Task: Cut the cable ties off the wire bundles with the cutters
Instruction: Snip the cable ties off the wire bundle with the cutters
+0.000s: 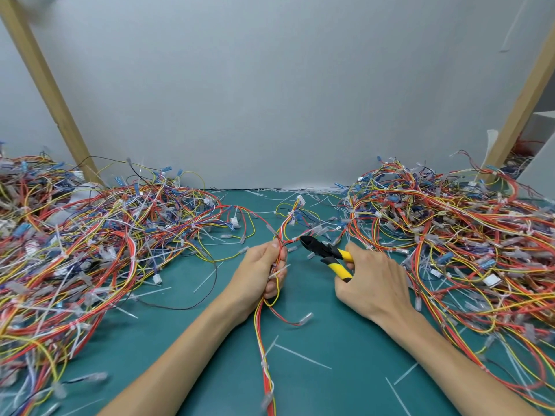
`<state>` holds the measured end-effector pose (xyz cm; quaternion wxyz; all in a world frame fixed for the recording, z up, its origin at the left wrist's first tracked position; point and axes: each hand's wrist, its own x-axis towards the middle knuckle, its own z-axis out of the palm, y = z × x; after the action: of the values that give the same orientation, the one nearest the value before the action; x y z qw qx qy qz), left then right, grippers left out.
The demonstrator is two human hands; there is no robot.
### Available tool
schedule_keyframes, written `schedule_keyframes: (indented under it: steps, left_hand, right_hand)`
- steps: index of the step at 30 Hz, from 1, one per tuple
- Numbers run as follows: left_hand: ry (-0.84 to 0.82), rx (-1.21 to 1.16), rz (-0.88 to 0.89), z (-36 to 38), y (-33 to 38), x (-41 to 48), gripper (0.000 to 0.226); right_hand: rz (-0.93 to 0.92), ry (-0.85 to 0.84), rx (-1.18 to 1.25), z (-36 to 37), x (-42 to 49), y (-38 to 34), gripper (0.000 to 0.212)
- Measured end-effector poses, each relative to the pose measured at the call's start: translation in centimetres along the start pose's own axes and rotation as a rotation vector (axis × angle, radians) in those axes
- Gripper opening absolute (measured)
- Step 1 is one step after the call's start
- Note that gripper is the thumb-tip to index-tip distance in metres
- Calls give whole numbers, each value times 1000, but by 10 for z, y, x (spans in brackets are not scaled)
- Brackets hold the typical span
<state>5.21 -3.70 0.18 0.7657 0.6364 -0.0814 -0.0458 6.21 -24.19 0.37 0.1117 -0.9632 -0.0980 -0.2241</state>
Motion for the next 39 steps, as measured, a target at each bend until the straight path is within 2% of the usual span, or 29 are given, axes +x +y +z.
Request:
schedule_keyframes:
  steps: [6,15,27,39]
  left_hand:
    - [40,46,4,2,0,-1,33]
    - [24,10,-6,0,0,-1,33]
    - [-25,53,-10,3,2,-2,33]
    - [-68,121,-36,2,2,-2,34]
  right_hand:
    - [-29,4,-38,1,0,-2,25]
    - [-28,10,-96,1,2,-1,51]
    - [-69,80,-137,2,1,-2,43]
    - [-90,29,-149,3,0,-4,39]
